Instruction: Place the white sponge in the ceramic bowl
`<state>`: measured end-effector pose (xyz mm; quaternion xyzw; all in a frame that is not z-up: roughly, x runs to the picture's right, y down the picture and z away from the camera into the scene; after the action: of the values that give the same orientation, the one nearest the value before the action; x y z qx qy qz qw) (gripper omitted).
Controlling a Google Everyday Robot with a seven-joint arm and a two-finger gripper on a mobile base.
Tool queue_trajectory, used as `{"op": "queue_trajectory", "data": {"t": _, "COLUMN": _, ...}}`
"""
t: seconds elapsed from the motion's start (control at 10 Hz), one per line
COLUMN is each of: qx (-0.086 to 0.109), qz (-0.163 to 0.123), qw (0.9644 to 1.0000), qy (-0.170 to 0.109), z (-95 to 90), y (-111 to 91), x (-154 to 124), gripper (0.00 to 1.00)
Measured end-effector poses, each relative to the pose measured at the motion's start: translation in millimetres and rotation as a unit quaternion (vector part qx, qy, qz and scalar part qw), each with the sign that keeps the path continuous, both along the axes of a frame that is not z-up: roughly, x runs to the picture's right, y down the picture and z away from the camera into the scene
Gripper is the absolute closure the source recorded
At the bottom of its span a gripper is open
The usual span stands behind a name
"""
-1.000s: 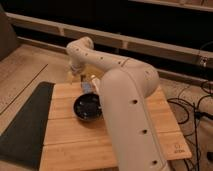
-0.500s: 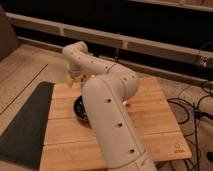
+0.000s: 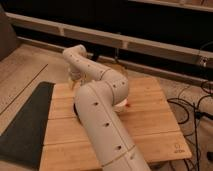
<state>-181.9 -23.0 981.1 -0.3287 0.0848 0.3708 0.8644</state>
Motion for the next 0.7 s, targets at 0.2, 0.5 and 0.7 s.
{"op": "queue_trajectory", "data": {"t": 0.2, "qx": -0.014, "qz": -0.002, "qw": 0.9995, "qy": 0.026, "z": 4.5, "y": 3.7, "x": 8.7, "gripper": 0.35}}
{"op": "queue_trajectory", "data": {"t": 0.5, "qx": -0.032, "qz": -0.003, "qw": 0.998, "qy": 0.054, "z": 9.1, "y": 9.4, "x": 16.5, "gripper": 0.35}}
{"op": "queue_trajectory", "data": {"t": 0.7, "qx": -0.05, "qz": -0.003, "qw": 0.9961, "qy": 0.073, "z": 12.8, "y": 19.3, "x": 24.3, "gripper": 0.35}}
